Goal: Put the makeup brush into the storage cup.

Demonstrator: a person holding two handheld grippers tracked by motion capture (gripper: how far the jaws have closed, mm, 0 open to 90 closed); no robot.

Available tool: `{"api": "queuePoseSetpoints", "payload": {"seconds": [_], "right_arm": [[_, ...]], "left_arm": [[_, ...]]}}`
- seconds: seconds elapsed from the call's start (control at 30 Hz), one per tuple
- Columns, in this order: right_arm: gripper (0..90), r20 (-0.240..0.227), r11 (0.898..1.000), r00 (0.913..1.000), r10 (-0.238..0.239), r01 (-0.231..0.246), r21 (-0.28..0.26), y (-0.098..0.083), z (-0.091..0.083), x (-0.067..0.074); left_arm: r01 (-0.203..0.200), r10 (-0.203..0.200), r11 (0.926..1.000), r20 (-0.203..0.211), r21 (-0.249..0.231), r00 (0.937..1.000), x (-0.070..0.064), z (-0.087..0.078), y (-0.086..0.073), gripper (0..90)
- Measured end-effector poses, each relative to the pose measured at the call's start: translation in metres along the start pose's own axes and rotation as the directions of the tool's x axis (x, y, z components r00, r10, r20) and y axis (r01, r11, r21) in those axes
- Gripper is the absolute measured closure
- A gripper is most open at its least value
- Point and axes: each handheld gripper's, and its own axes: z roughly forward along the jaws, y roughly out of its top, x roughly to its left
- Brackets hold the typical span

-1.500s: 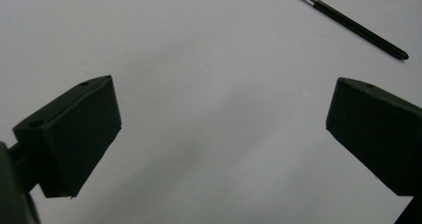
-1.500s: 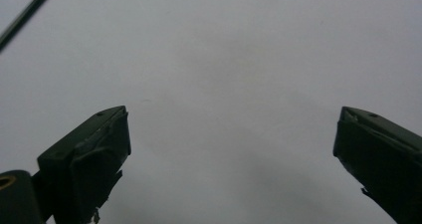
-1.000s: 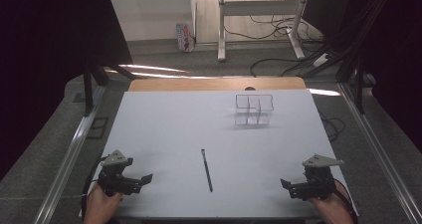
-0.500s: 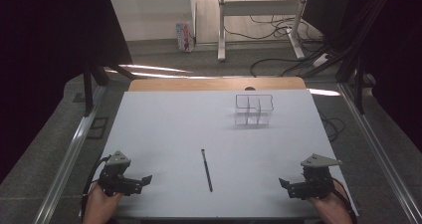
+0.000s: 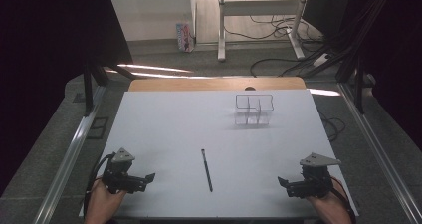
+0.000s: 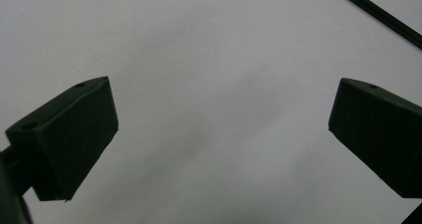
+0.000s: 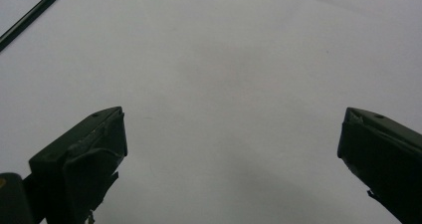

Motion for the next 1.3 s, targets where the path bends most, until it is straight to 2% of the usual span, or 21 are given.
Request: {"api": "queuePoseSetpoints", "payload": {"seconds": [0.33, 0.57, 0.87, 1.03, 1.3], "right_arm": [[0.0, -0.002, 1.000, 0.9999, 0.010, -0.010, -0.013, 0.001, 0.001, 0.001], [0.0, -0.003, 1.000, 0.9999, 0.011, -0.011, -0.011, 0.001, 0.002, 0.001], [0.0, -0.007, 1.000, 0.9998, 0.019, -0.019, -0.001, 0.001, 0.003, 0.001], [0.0, -0.009, 1.000, 0.9998, 0.019, -0.019, 0.001, 0.001, 0.003, 0.001], [0.0, -0.010, 1.000, 0.9999, 0.005, -0.005, 0.023, 0.001, 0.004, 0.002]], "left_arm": [[-0.023, 0.023, 0.9992, -0.007, 0.033, 0.9997, -0.008, 0.006, 0.017, 0.0], [-0.027, 0.026, 0.9980, 0.017, 0.057, 0.9995, -0.012, 0.012, 0.030, 0.0], [-0.039, 0.037, 0.9955, 0.023, 0.086, 0.9990, -0.018, 0.021, 0.046, 0.0], [-0.056, 0.054, 0.9914, 0.024, 0.118, 0.9982, -0.025, 0.030, 0.056, 0.0], [-0.058, 0.053, 0.9898, 0.040, 0.130, 0.9978, -0.029, 0.036, 0.068, 1.0]]}}
